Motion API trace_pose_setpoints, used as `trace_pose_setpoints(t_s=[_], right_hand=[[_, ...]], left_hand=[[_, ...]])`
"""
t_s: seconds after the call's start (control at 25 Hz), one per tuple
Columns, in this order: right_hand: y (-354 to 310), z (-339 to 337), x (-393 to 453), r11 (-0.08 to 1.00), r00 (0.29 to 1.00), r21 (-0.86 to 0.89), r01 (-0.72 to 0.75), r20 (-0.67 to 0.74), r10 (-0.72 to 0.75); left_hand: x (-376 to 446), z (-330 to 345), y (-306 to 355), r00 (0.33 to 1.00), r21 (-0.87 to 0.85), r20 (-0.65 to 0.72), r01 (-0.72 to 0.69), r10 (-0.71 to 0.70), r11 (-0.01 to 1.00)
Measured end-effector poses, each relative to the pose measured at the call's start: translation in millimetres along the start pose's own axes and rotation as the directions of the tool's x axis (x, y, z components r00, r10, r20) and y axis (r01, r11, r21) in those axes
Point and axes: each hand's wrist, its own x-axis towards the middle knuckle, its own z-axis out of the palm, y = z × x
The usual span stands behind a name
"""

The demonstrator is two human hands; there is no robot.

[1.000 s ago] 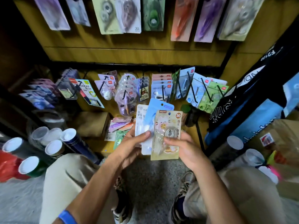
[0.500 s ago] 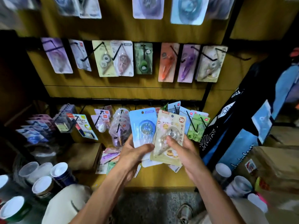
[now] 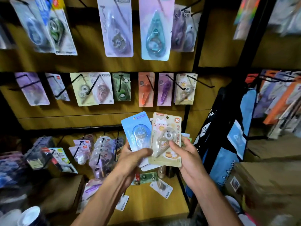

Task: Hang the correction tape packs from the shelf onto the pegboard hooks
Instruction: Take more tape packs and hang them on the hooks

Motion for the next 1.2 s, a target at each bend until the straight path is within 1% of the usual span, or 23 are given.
trace_pose_setpoints(t_s=[0.16,0.24,0.28,0.36,0.4,0.48,0.56,0.6,0.68,0.76,0.84,0.96,1.08,1.2], right_hand=[[-10.9,-14.2,7.4,0.985,1.0,0.171,-0.004,0.015,0.002],[-12.1,-26.2,11.2,0.973,0.999,0.229,-0.034,0.015,0.032],[-10.7,-32.1,12.6,0.974,0.999,0.22,-0.046,0.017,0.043],[-7.0,-39.6,13.2,0.983,0.999,0.175,-0.047,0.014,0.045],[-7.0,-42.2,13.6,0.989,1.0,0.145,-0.023,-0.007,0.024],[-17.5,-49.5,15.8,0.993,0.991,0.055,0.105,-0.094,-0.099],[-41.0,-60.4,19.8,0.964,0.948,-0.067,0.257,-0.176,-0.265],[-54.4,-65.9,22.6,0.945,0.925,-0.117,0.305,-0.198,-0.323],[-77.6,-74.2,29.6,0.918,0.896,-0.194,0.346,-0.221,-0.384],[-92.6,-78.2,38.9,0.901,0.88,-0.262,0.344,-0.243,-0.407],[-100.6,-78.0,47.0,0.894,0.876,-0.31,0.323,-0.261,-0.406],[-104.3,-78.0,55.7,0.899,0.882,-0.346,0.269,-0.286,-0.375],[-105.3,-75.0,68.8,0.904,0.886,-0.387,0.182,-0.334,-0.321],[-109.3,-66.6,95.0,0.909,0.877,-0.403,0.109,-0.392,-0.279]], left_hand=[[8.0,18.0,-2.7,0.997,-0.125,0.061,0.048,-0.04,0.991],[13.5,23.7,-5.3,0.998,-0.113,0.05,0.039,-0.034,0.993],[16.3,26.3,-6.5,0.999,-0.079,0.027,0.022,-0.02,0.997],[20.5,31.6,-8.0,1.0,-0.017,-0.008,-0.004,0.004,1.0],[22.5,33.3,-8.9,1.0,-0.007,-0.016,-0.012,0.012,1.0],[25.6,37.0,-9.9,1.0,0.007,-0.025,-0.017,0.017,1.0],[29.4,39.5,-10.2,0.999,0.041,-0.033,-0.02,0.021,0.999],[31.5,40.2,-10.5,0.999,0.07,-0.036,-0.028,0.031,0.997],[35.7,42.8,-10.1,0.997,0.169,-0.033,-0.069,0.075,0.983],[40.1,45.9,-9.5,0.99,0.31,-0.007,-0.13,0.139,0.942],[42.4,48.6,-7.3,0.982,0.384,0.023,-0.182,0.188,0.905],[42.8,48.9,-2.8,0.976,0.4,0.037,-0.21,0.214,0.892],[45.4,45.7,-2.3,0.971,0.425,0.039,-0.229,0.236,0.875],[51.4,41.6,-2.1,0.969,0.436,0.045,-0.238,0.243,0.868]])
